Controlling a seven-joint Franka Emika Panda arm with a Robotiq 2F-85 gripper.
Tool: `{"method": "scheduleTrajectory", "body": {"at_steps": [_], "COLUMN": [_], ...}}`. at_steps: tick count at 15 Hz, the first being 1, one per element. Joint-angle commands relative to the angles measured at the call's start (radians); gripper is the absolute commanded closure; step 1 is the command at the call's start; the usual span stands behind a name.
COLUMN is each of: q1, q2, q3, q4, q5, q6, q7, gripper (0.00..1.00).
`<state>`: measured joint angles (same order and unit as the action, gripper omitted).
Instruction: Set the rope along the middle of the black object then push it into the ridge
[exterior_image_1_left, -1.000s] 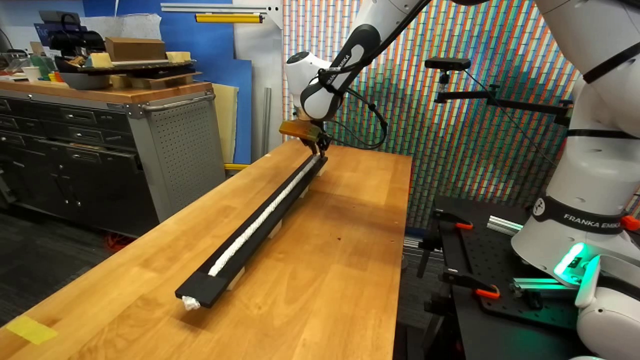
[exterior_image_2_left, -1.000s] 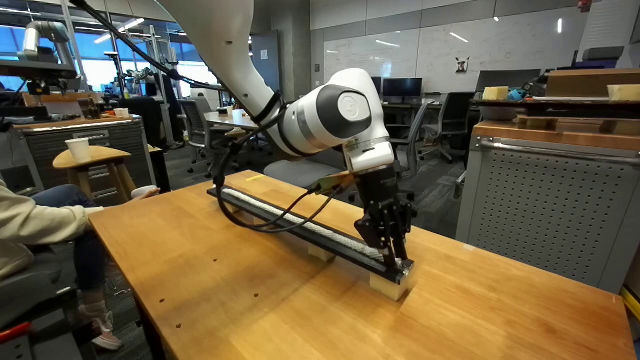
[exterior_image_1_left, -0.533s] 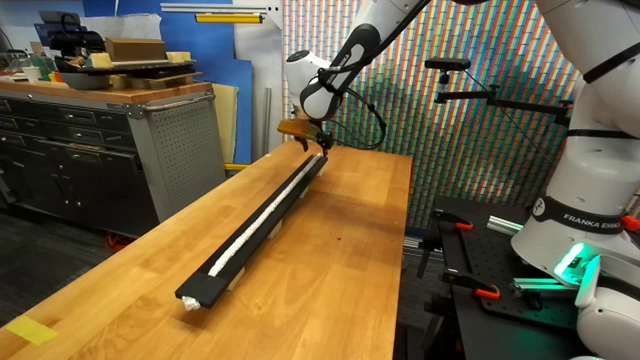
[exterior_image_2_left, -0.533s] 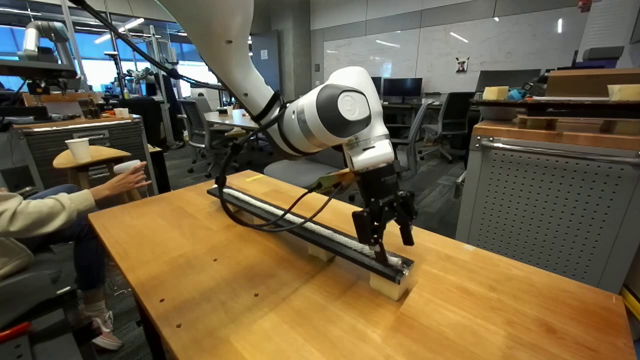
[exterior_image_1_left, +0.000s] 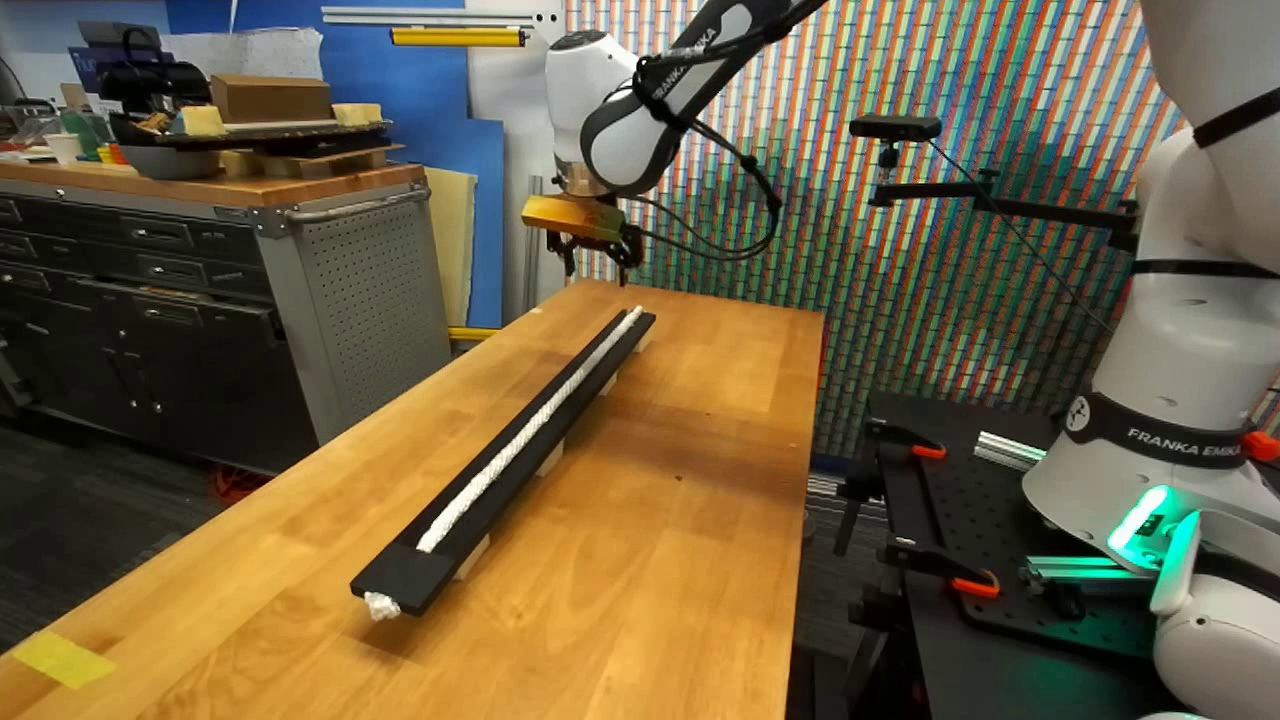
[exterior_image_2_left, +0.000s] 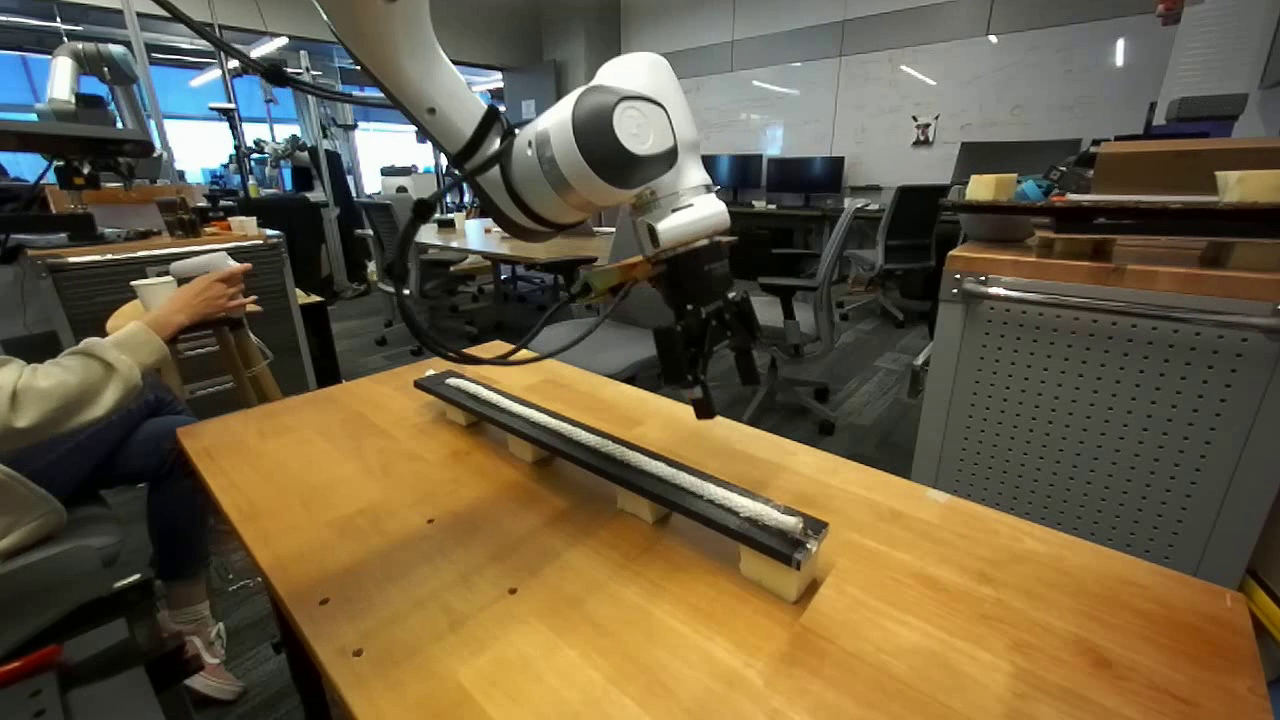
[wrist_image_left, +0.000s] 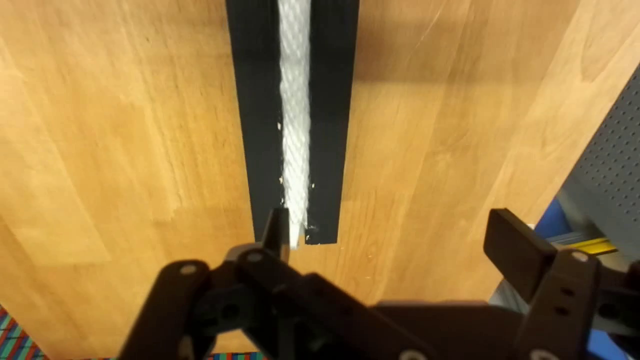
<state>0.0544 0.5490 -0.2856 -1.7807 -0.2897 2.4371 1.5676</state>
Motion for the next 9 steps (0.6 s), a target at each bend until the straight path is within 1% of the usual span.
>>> {"method": "scheduleTrajectory", "body": {"at_steps": [1,5,9], "q1": [0.024,0.041,0.059], "q2": [-0.166,-0.271,-0.343], "q3": [0.051,0.126,0.213], "q4": [-0.129,-0.212,-0.282], "q5": [-0.007,0.005,0.033], "q6": [-0.051,-0.093,-0.076], "q7": [-0.111,-0.208,-0.285], "gripper": [0.0,0.0,0.0]}}
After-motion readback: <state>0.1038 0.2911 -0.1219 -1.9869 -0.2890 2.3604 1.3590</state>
